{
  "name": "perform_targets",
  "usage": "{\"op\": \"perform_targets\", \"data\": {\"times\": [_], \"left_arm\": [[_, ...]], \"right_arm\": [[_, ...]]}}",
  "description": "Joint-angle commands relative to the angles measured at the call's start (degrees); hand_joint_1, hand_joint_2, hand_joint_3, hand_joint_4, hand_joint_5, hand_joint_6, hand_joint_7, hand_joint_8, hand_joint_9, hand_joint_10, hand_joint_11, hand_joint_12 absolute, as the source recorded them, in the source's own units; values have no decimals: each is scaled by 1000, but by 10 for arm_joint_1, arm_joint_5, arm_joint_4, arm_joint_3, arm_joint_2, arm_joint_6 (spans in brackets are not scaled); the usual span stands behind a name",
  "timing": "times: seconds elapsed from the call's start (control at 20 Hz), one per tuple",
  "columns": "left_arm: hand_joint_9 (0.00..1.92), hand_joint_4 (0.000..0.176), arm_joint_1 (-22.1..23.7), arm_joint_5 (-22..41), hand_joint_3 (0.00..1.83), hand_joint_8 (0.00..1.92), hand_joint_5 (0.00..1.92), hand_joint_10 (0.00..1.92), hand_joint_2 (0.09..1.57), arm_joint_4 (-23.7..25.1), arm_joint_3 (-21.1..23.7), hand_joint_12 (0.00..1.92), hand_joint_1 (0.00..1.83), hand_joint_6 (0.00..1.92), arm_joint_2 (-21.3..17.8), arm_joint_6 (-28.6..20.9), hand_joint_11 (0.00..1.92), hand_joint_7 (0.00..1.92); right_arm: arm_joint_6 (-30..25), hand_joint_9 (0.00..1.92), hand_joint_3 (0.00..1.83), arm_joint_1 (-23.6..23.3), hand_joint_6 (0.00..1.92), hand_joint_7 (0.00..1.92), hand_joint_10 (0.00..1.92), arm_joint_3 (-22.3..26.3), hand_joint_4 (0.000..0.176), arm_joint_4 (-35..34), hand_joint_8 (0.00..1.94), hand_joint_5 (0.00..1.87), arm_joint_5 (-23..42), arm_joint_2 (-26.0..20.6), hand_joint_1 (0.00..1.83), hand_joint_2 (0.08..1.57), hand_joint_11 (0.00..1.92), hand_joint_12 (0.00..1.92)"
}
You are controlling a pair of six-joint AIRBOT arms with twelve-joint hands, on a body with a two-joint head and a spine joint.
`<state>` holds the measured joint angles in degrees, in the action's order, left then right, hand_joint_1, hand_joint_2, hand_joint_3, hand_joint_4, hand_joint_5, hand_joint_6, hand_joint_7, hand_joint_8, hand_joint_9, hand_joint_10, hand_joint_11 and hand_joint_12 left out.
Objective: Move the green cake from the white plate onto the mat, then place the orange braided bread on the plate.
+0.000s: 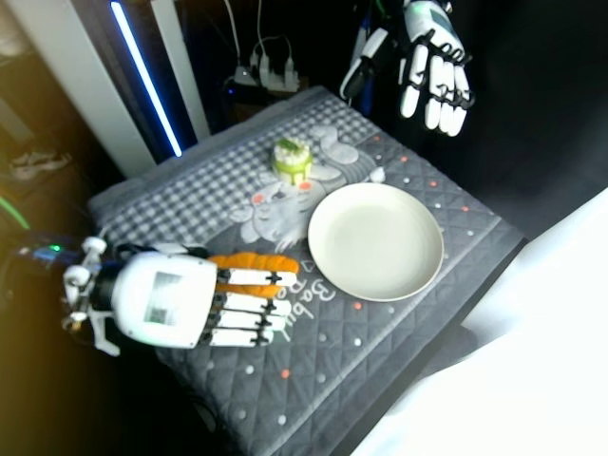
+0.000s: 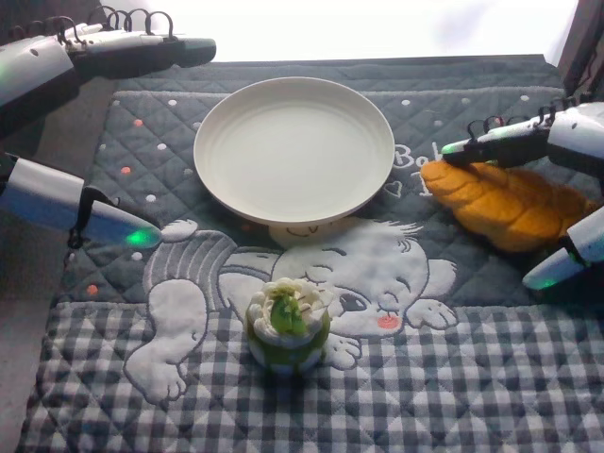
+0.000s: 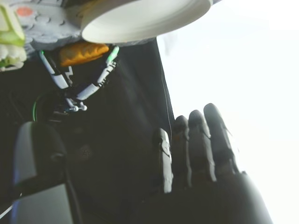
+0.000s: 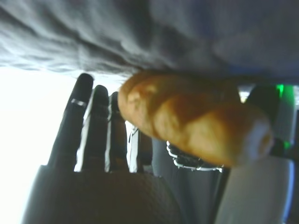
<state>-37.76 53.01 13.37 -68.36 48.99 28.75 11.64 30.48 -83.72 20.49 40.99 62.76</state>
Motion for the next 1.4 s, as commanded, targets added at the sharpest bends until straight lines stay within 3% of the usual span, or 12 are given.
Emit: {"op": "perform_targets", "data": {"times": [0.0, 0.1, 0.2, 0.25, 0.35, 0.55, 0.65, 0.75, 0.8, 0.95, 1.2, 1.35], "left_arm": [[228, 147, 1, 68, 0, 8, 284, 11, 703, -25, 2, 560, 949, 3, -7, -2, 0, 266], [250, 152, -4, 72, 3, 10, 294, 14, 716, -28, 2, 580, 938, 4, -7, -2, 0, 297], [250, 139, -7, 75, 3, 3, 293, 11, 720, -30, 2, 586, 945, 3, -7, -2, 0, 290], [249, 144, -7, 75, 5, 0, 287, 9, 723, -30, 2, 583, 932, 0, -7, -2, 0, 283], [260, 150, -7, 75, 3, 6, 282, 10, 722, -31, 2, 609, 923, 0, -7, -2, 0, 297], [253, 149, -9, 73, 0, 0, 277, 3, 713, -31, 1, 584, 950, 0, -6, -2, 0, 279], [244, 114, -9, 71, 2, 0, 265, 0, 723, -31, 0, 582, 963, 0, -4, -2, 0, 244], [273, 98, -11, 68, 3, 2, 264, 10, 733, -31, -4, 676, 985, 1, 2, -2, 0, 244], [266, 112, -14, 70, 1, 3, 258, 4, 731, -32, -4, 774, 966, 3, 3, -2, 0, 245], [224, 105, -20, 76, 0, 4, 241, 4, 728, -36, -4, 600, 984, 3, 3, -2, 0, 213], [281, 92, -20, 81, 7, 14, 256, 19, 756, -36, -10, 735, 941, 7, 8, -2, 0, 270], [297, 60, -20, 86, 2, 6, 274, 14, 753, -36, -12, 751, 954, 7, 8, -2, 0, 285]], "right_arm": [[13, 1254, 7, -2, 26, 1055, 480, -7, 0, -6, 358, 870, 24, -7, 1642, 966, 1015, 1268], [13, 1150, 2, -2, 737, 1196, 788, -6, 0, -7, 327, 950, 25, -7, 1505, 1039, 1045, 1379], [13, 1174, 2, -2, 931, 1152, 906, -6, 0, -7, 530, 912, 29, -5, 1404, 1057, 1198, 755], [13, 1215, 1, -2, 796, 1183, 698, -6, 0, -7, 325, 1003, 33, -5, 1480, 1041, 1020, 1301], [13, 1224, 0, -2, 761, 1234, 661, -6, 0, -12, 205, 1020, 44, -6, 1499, 1034, 975, 1444], [13, 1188, 4, -2, 766, 1173, 904, -5, 0, -39, 502, 1021, 90, -6, 1404, 1037, 1126, 803], [13, 1158, 0, -2, 816, 1129, 954, -5, 0, -49, 602, 984, 109, -7, 1400, 1052, 1122, 740], [13, 1297, 0, -7, 453, 1220, 474, -6, 0, -60, 769, 1183, 128, -9, 1305, 1027, 1077, 985], [13, 1176, 0, -25, 752, 1203, 872, -5, 0, -55, 528, 1010, 129, -9, 1380, 1046, 1044, 889], [13, 1158, 0, -51, 911, 1187, 941, -4, 0, -46, 460, 945, 129, -9, 1397, 1053, 1112, 742], [31, 1189, 2, -96, 409, 1369, 965, -3, 0, -33, 229, 1172, 129, -6, 1413, 1004, 1069, 1003], [49, 1135, 0, -130, 13, 1107, 1137, -3, 0, -30, 792, 1297, 129, 2, 1407, 1039, 1043, 1313]]}}
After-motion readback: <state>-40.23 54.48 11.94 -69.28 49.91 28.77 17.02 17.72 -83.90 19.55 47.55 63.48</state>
